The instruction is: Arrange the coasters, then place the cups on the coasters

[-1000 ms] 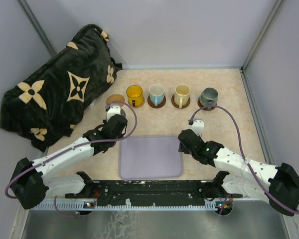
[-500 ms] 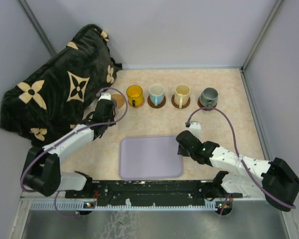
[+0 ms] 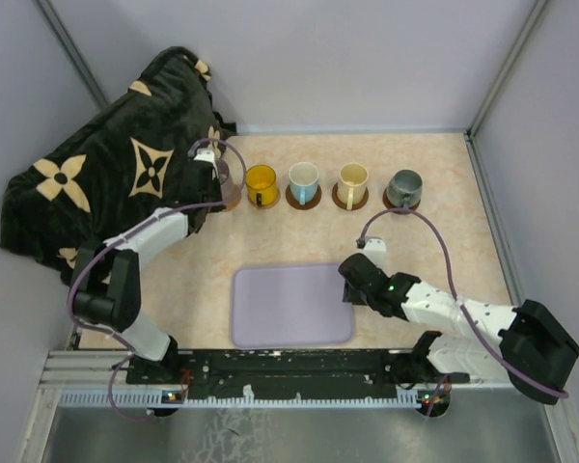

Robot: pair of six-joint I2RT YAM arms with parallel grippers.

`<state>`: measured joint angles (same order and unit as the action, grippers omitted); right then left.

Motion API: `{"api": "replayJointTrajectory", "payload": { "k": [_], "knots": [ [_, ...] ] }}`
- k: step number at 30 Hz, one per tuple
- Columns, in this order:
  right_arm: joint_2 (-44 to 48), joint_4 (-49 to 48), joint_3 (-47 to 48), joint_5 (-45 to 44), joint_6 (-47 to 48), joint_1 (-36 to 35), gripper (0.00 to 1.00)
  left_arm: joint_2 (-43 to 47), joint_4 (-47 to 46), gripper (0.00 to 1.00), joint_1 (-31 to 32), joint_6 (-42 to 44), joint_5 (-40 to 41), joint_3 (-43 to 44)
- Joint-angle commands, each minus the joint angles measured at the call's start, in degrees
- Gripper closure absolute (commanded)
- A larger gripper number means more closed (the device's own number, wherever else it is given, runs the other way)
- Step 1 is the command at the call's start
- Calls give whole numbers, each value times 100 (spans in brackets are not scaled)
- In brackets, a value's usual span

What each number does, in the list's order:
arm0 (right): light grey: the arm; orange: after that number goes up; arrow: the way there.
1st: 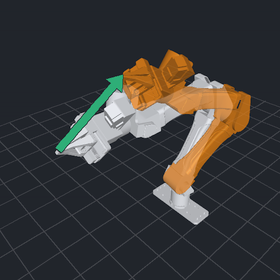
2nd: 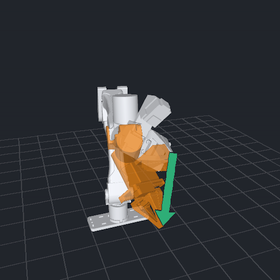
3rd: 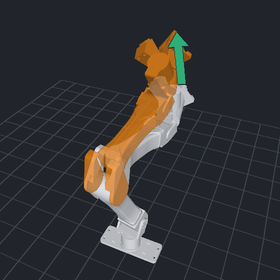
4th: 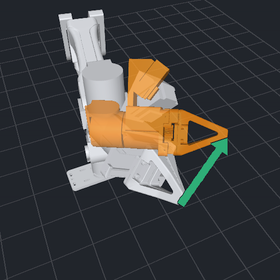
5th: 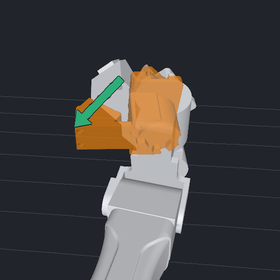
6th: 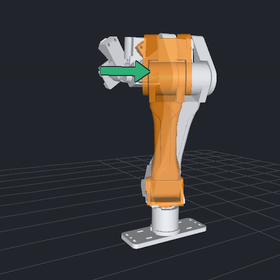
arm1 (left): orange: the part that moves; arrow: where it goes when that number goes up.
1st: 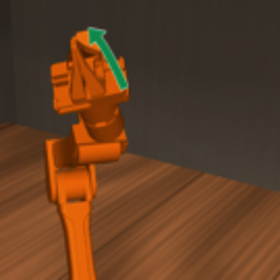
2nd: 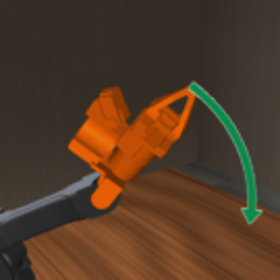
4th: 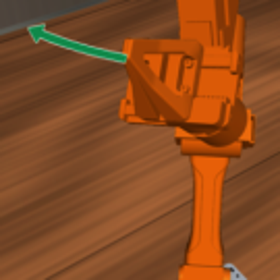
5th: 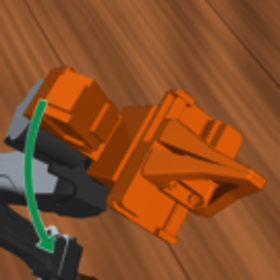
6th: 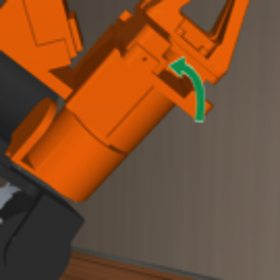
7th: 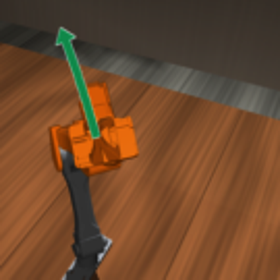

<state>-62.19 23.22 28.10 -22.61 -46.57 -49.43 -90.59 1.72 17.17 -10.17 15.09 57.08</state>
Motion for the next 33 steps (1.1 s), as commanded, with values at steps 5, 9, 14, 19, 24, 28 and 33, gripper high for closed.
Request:
{"api": "replayJointTrajectory", "payload": {
  "k": [5, 9, 14, 19, 24, 28, 33],
  "knots": [
    [-30, -54, -7, -2, -113, 39, 58, -636, -279, 82, -100, 29, -376, 795],
    [39, -39, -41, -5, -150, 36, 58, -884, -52, 83, -121, -31, -440, 1033],
    [23, -34, -49, 11, -144, 32, 58, -1029, 173, 83, -144, -81, -438, 1227],
    [-25, -43, -48, 28, -142, 34, 59, -1088, 299, 83, -144, -82, -359, 1299],
    [3, -58, -58, 23, -156, 37, 59, -1115, 469, 83, -161, -64, -203, 1308],
    [3, -65, -63, 22, -160, 34, 59, -1108, 467, 83, -203, -65, -211, 1250],
    [6, -60, -72, 23, -168, 35, 59, -1121, 434, 83, -227, -81, -231, 1192]
  ]
}}
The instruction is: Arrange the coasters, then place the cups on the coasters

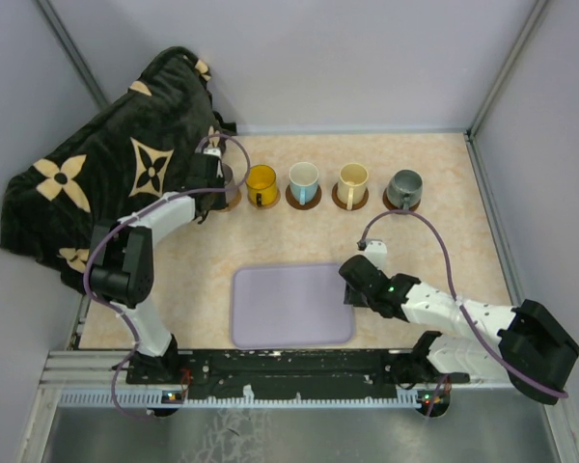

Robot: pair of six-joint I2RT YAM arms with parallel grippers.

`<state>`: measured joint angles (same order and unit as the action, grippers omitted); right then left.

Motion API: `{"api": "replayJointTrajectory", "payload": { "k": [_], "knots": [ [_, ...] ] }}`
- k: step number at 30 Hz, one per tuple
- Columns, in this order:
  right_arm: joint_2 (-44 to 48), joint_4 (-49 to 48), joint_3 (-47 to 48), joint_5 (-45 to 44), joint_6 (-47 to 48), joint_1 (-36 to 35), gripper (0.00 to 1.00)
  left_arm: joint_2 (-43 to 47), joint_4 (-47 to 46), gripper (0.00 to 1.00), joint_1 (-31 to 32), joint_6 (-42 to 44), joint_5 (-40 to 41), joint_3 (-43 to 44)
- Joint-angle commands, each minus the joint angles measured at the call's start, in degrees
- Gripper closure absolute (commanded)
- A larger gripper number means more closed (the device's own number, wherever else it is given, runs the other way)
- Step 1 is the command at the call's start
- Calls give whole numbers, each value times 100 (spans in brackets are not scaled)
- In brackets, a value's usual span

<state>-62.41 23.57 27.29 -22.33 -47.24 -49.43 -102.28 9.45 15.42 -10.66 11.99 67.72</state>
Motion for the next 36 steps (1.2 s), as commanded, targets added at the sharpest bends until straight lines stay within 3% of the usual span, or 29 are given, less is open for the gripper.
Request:
{"api": "replayJointTrajectory", "payload": {
  "k": [1, 36],
  "knots": [
    [30, -98, 6, -4, -99, 37, 59, 38, -338, 83, -56, -41, 84, 127],
    [-43, -165, 25, 11, -92, 33, 59, -214, -378, 82, -93, -145, 71, 57]
  ]
}}
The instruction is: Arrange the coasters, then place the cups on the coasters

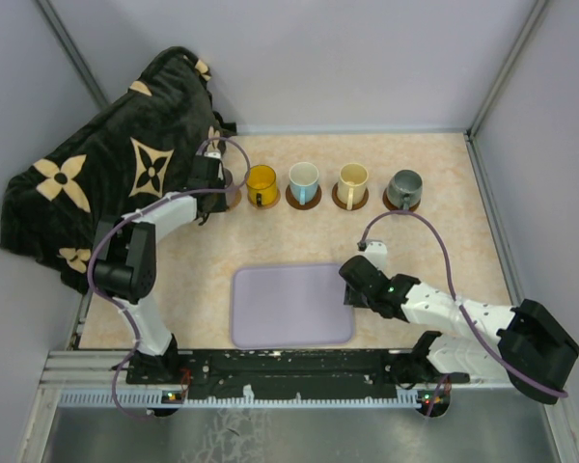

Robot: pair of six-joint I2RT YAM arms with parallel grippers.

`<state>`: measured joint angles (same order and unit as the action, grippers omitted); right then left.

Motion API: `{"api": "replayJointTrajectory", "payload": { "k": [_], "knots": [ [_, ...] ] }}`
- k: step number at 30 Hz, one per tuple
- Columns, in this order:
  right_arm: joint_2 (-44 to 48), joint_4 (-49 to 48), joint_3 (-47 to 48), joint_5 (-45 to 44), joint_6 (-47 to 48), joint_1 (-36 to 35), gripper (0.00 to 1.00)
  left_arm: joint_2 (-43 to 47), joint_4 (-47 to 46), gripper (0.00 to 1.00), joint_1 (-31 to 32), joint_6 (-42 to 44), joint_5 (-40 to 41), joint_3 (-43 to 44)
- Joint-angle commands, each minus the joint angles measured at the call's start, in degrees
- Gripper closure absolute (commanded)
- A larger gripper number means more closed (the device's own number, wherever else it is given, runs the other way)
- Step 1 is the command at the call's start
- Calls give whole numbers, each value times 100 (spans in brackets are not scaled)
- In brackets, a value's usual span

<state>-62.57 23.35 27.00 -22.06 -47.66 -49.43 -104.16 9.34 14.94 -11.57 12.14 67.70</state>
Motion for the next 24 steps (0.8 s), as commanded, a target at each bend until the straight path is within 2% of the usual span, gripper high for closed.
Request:
{"api": "replayJointTrajectory", "payload": {
  "k": [1, 14, 15, 20, 24],
  "knots": [
    [-23, -139, 56, -21, -43, 34, 59, -33, -350, 82, -44, -53, 64, 59],
    [-72, -181, 53, 2, -42, 38, 59, -68, -377, 73, -43, -48, 16, 4],
    [-70, -176, 51, 5, -38, 39, 59, -57, -377, 70, -44, -59, 23, -2],
    [-87, -205, 42, 11, -42, 38, 59, 24, -407, 33, -47, -90, 63, -88],
    [-83, -185, 47, -8, -48, 32, 59, 68, -386, 31, -44, -87, 126, -114]
  ]
}}
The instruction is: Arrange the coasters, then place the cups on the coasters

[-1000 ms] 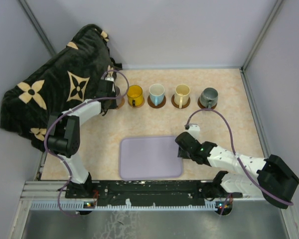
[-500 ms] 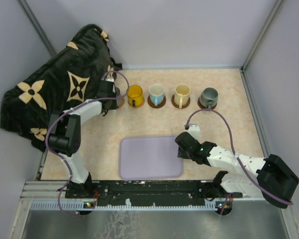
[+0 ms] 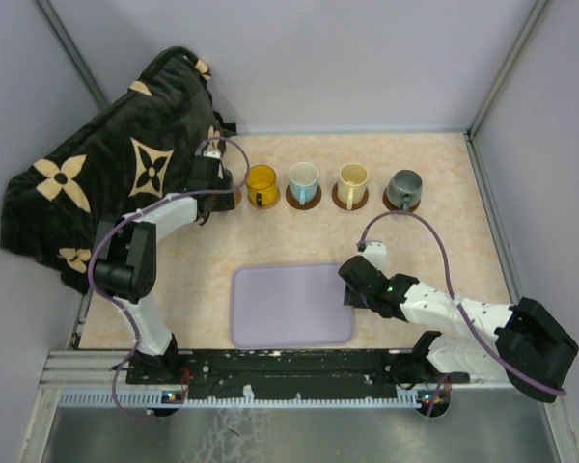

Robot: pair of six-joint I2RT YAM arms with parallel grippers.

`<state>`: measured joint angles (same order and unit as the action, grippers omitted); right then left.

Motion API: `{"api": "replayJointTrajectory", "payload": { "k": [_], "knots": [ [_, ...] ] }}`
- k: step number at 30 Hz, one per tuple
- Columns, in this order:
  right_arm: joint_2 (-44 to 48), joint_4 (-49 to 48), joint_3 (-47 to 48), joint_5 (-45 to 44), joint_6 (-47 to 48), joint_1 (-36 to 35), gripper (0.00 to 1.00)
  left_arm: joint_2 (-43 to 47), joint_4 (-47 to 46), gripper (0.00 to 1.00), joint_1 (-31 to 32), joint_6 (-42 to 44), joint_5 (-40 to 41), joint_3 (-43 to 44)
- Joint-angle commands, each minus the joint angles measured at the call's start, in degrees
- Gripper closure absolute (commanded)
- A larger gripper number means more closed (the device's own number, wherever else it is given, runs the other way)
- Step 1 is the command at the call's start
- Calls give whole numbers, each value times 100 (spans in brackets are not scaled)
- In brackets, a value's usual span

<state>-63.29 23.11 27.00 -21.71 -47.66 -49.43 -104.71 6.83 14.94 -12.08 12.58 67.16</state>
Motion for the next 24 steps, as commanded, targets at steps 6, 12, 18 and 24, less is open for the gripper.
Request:
{"api": "replayJointTrajectory", "payload": {
  "k": [6, 12, 18, 24],
  "knots": [
    [-27, -185, 58, -34, -50, 38, 59, 223, -3, 31, -46, -80, 140, -78],
    [-90, -228, 55, 5, -41, 38, 59, 579, 80, 31, -44, -191, 99, -255],
    [-133, -230, -9, 47, -58, 38, 59, 1021, 185, 30, -44, -228, 168, -485],
    [-91, -159, -163, 143, -171, 32, 62, 1330, 348, 30, -44, -259, 227, -686]
  ]
}}
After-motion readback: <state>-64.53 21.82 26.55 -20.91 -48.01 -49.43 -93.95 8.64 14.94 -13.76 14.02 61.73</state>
